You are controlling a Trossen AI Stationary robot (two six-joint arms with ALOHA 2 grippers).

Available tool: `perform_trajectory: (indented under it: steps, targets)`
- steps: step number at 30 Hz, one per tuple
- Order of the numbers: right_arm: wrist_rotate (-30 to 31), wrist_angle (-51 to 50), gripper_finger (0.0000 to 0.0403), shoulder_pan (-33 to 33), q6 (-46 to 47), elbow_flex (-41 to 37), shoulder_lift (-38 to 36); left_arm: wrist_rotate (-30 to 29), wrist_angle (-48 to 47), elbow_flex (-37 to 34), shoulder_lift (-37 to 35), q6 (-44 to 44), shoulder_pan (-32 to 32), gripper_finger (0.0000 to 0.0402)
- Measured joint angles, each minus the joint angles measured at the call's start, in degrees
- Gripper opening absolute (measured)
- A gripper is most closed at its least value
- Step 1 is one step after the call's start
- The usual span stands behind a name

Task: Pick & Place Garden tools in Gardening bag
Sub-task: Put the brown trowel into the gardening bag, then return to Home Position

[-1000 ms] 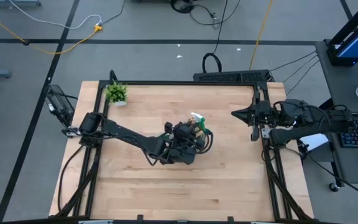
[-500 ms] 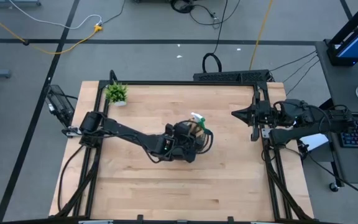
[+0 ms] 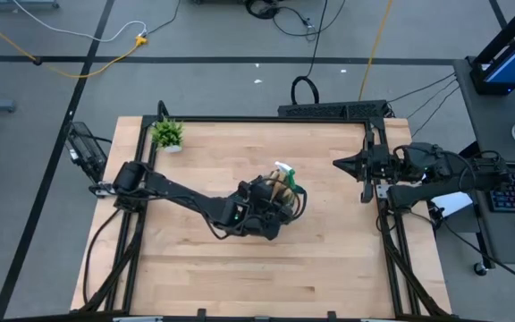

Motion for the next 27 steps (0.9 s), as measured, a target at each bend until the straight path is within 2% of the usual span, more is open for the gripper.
perform_trajectory:
  steps: [10,20,24,27]
  targets:
    - [0.0,0.0,0.0000,0.0,0.0,0.0,0.0,-2.8,-2.1,0.0,-4.8,7.1,-0.8,0.0219]
    - [0.0,0.0,0.0000,0.0,-0.1,0.0,0.0,-4.4,0.7,0.0,-9.1,16.7,1.2,0.0218]
    - [0.0,0.0,0.0000,0.0,-0.2,0.0,0.0,-3.8,0.7,0.0,-10.1,18.9,3.4,0.0218]
    - [0.0,0.0,0.0000,0.0,-0.2,0.0,0.0,-0.8,1.8,0.0,-10.2,19.0,5.3,0.0218]
